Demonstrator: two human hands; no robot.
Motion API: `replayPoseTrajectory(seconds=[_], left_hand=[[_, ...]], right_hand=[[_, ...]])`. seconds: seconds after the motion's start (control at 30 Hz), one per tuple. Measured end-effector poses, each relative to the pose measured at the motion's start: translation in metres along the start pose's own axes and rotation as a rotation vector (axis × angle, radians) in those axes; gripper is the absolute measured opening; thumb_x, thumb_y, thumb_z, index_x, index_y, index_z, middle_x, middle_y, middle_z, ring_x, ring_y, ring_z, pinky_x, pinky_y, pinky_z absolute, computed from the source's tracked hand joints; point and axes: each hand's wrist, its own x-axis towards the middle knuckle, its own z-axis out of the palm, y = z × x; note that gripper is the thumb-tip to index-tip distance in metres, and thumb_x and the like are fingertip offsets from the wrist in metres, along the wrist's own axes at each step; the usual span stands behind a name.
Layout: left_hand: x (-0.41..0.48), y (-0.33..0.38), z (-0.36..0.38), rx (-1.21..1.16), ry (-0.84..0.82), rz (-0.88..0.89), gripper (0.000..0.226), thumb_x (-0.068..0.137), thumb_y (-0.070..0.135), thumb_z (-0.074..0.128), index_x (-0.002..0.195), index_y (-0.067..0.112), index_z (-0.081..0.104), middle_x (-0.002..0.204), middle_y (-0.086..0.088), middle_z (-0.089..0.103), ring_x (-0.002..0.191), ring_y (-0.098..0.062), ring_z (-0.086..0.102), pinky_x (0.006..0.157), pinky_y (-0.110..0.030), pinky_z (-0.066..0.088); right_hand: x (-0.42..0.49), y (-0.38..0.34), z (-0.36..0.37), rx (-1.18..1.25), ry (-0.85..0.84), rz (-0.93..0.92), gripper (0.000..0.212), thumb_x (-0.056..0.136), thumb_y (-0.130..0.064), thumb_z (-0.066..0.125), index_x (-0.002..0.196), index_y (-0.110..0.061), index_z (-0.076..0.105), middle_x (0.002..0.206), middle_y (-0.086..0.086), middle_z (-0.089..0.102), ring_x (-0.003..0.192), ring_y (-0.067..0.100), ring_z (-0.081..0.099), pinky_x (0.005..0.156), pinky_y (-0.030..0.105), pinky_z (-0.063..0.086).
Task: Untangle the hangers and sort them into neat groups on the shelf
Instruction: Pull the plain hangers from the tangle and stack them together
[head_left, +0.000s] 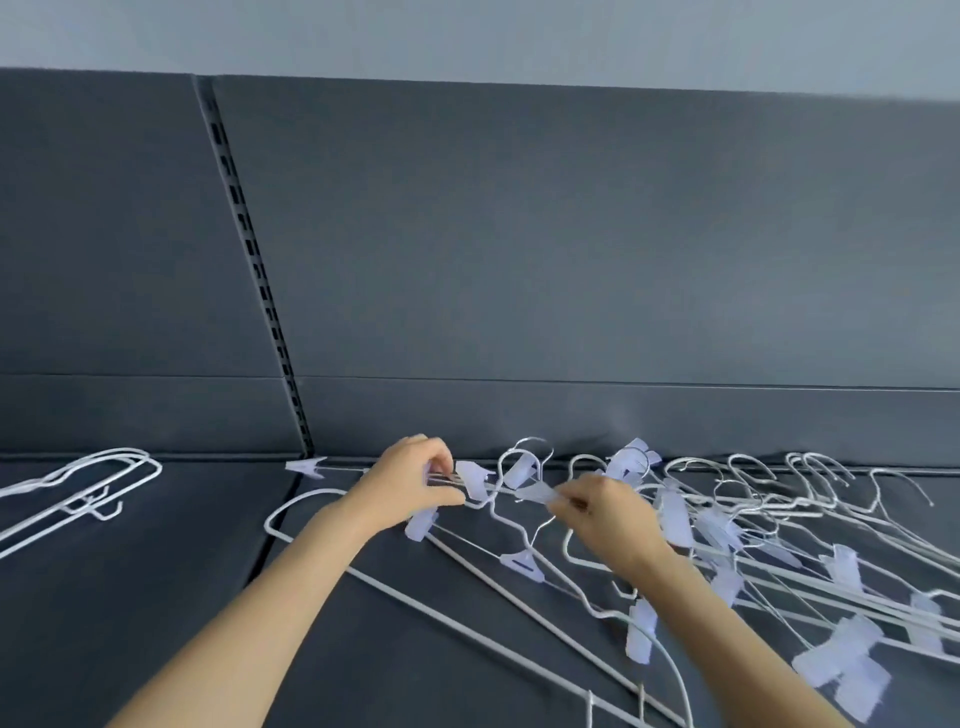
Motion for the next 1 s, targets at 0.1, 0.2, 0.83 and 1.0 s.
replayPoseTrajectory(seconds=[0.1, 0.2, 0.83, 1.0], left_hand=[[0.0, -0.004, 0.0, -0.026, 0.006, -0.041, 0.05, 0.076, 0.036, 0.068, 0.121, 0.032, 0.046, 0.122, 0.009, 0.047, 0.116, -0.012, 0.04, 0.094, -0.031, 0.036], [-0.008, -0.012, 0.005, -0.04, 0.077, -0.078, 0.067, 0.08, 0.033, 0.065, 0.138, 0.027, 0.031, 0.135, 0.01, 0.038, 0.127, -0.011, 0.032, 0.106, -0.035, 0.031], [-0.019, -0.045, 0.044, 0.263, 0.093, -0.115, 0.041, 0.083, 0.032, 0.062, 0.123, 0.029, 0.053, 0.116, 0.004, 0.052, 0.107, -0.018, 0.048, 0.094, -0.03, 0.035], [-0.018, -0.043, 0.047, 0.13, 0.064, -0.204, 0.036, 0.081, 0.022, 0.065, 0.115, 0.022, 0.053, 0.113, 0.002, 0.048, 0.098, -0.021, 0.055, 0.081, -0.031, 0.045]], right_hand=[[0.011, 0.009, -0.009, -0.008, 0.125, 0.049, 0.023, 0.087, -0.026, 0.054, 0.079, -0.007, 0.063, 0.076, 0.005, 0.058, 0.068, 0.021, 0.047, 0.058, 0.03, 0.036], [0.017, 0.028, -0.013, 0.039, 0.108, 0.16, 0.019, 0.084, -0.022, 0.059, 0.072, -0.007, 0.064, 0.066, 0.007, 0.056, 0.062, 0.021, 0.045, 0.053, 0.029, 0.033], [0.004, 0.03, 0.019, -0.078, 0.264, 0.109, 0.022, 0.082, -0.009, 0.06, 0.103, -0.004, 0.066, 0.102, 0.018, 0.064, 0.099, 0.038, 0.055, 0.084, 0.042, 0.044], [-0.015, 0.004, 0.052, -0.198, -0.004, 0.032, 0.023, 0.087, -0.027, 0.052, 0.093, -0.008, 0.063, 0.1, 0.01, 0.062, 0.101, 0.031, 0.055, 0.079, 0.032, 0.041]])
